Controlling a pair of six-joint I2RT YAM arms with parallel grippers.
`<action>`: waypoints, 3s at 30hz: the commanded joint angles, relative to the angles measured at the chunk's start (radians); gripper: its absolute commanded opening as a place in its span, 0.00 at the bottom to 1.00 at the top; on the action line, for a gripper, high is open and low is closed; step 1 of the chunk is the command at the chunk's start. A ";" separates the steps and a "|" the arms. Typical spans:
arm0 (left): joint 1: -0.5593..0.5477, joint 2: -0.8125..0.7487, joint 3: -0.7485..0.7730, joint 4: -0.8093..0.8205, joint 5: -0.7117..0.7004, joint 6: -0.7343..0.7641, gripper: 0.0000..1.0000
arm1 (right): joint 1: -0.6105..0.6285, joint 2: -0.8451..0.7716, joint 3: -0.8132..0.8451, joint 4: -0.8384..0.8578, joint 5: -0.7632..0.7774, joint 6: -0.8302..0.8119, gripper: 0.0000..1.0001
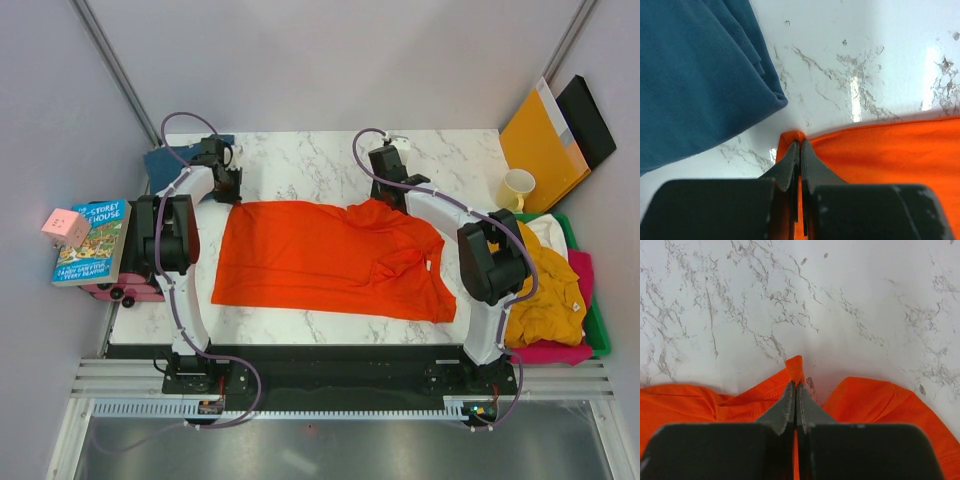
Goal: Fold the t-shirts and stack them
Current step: Grap the side of the flattened tshirt furthest away from the robot with both arms, then fold the other side of the tshirt into a rectangle
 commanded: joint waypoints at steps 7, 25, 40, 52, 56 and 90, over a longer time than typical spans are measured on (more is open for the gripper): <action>0.003 -0.085 -0.015 0.023 0.024 0.005 0.02 | -0.092 0.043 0.289 -0.057 0.047 -0.025 0.00; 0.003 -0.071 0.115 0.026 0.036 -0.007 0.02 | -0.124 0.233 0.487 -0.108 0.092 -0.056 0.00; 0.003 -0.132 0.062 0.040 0.053 -0.041 0.02 | -0.146 0.138 0.343 -0.045 0.107 -0.043 0.00; 0.003 -0.289 -0.039 0.050 0.087 -0.052 0.02 | -0.138 -0.047 0.205 0.012 0.116 -0.045 0.00; 0.003 -0.319 -0.064 0.050 0.096 -0.059 0.02 | -0.138 -0.055 0.229 0.007 0.096 -0.048 0.00; 0.046 -0.551 -0.501 0.084 0.042 0.044 0.02 | 0.078 -0.567 -0.511 -0.079 0.219 0.203 0.00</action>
